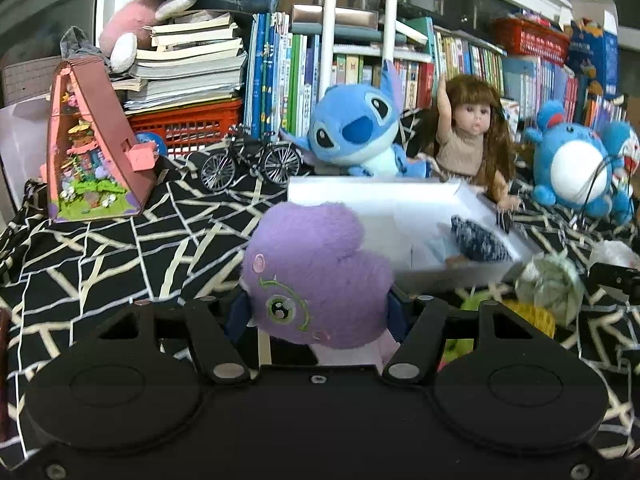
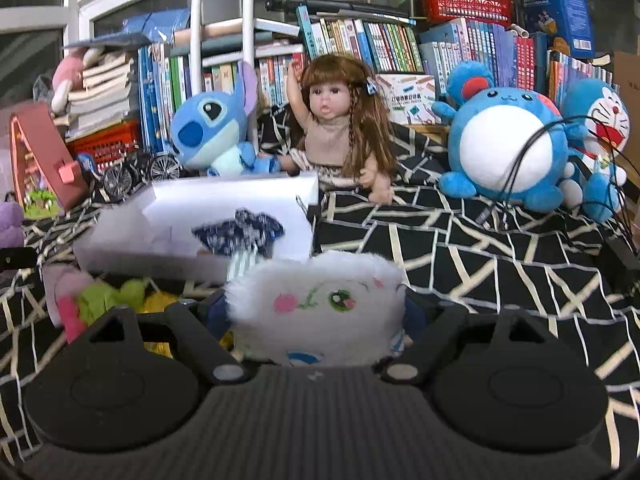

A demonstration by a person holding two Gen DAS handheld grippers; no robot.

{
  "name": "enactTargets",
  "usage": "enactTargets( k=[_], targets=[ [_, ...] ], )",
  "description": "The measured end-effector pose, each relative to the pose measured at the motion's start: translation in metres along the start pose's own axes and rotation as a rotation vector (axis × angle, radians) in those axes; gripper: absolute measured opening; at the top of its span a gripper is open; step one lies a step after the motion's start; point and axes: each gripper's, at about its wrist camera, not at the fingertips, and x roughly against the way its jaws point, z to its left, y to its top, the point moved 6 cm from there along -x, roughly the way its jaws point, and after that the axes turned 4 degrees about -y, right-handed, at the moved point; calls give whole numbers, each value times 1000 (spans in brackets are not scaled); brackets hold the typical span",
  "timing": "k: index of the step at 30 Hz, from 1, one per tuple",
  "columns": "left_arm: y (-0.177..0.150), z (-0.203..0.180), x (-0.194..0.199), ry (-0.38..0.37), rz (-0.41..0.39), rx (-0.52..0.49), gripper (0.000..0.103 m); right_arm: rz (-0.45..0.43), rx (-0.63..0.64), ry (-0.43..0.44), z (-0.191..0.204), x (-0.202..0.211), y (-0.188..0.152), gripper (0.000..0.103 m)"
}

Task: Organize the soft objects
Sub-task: 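Carry the purple plush and white fluffy plush into the white box with both grippers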

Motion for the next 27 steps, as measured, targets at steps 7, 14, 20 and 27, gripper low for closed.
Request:
enactTargets(
  k=[7,14,20,27],
  targets=[
    [47,9,-19,-55,-14,57,63,18,-68,96,4,-20,45,83],
    [87,5,-62,-120,34,115,63,91,-114,180,20,-62,87,83],
    [104,-9,-112,-156,118,147,63,148,-91,209,44,-106,100,83],
    [96,-13,-159,-141,194,167,63,198,-77,213,62,-150,105,83]
  ],
)
